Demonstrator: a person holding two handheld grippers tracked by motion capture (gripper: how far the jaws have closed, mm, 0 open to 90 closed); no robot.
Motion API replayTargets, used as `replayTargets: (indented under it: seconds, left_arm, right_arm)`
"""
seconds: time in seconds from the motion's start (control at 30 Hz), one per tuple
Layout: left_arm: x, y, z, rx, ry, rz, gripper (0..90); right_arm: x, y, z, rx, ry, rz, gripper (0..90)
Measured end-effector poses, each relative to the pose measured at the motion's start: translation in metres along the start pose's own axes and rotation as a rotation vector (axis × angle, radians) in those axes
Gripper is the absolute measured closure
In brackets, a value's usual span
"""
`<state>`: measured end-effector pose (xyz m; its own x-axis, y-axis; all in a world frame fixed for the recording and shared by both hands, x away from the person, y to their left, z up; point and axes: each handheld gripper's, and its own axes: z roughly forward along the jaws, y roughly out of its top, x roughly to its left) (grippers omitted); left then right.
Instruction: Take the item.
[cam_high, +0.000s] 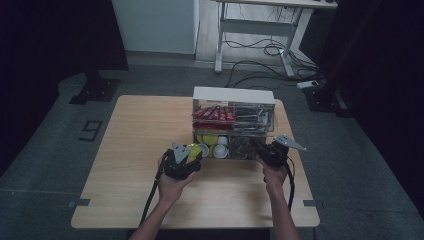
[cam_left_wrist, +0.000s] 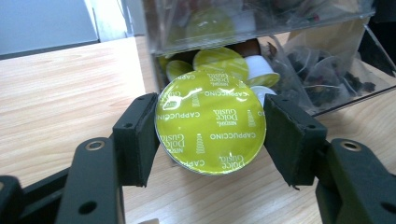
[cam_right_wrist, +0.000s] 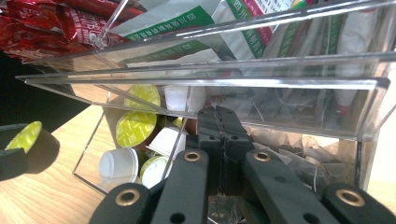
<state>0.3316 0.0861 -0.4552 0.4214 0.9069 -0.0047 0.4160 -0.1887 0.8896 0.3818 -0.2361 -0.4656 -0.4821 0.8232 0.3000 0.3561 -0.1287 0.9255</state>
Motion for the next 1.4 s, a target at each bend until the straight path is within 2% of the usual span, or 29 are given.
replayTargets:
  seconds: [0.4, 0.7, 0.97, 1.23, 1.3, 1.4]
  left_arm:
    - [0.024, -0.008, -0.005, 0.025, 0.033, -0.03, 38.6]
    - [0.041, -0.022, -0.001, 0.058, 0.064, -0.055, 38.5]
    - [0.063, -0.037, -0.001, 0.095, 0.1, -0.082, 38.5]
    - [0.074, -0.048, 0.005, 0.138, 0.126, -0.087, 38.5]
    - [0.076, -0.051, 0.009, 0.163, 0.142, -0.071, 38.5]
    - [0.077, -0.052, 0.013, 0.176, 0.142, -0.067, 38.5]
  right_arm:
    - [-0.001, -0.001, 0.0, 0.003, -0.008, 0.003, 89.3]
    - [-0.002, -0.001, 0.0, 0.003, -0.011, 0.004, 89.3]
    - [-0.002, -0.002, 0.0, 0.003, -0.015, 0.004, 89.2]
    - [-0.003, -0.002, 0.0, 0.002, -0.018, 0.006, 89.2]
    - [-0.003, -0.003, 0.0, 0.004, -0.019, 0.006, 89.2]
    - [-0.004, -0.003, 0.0, 0.004, -0.02, 0.005, 89.2]
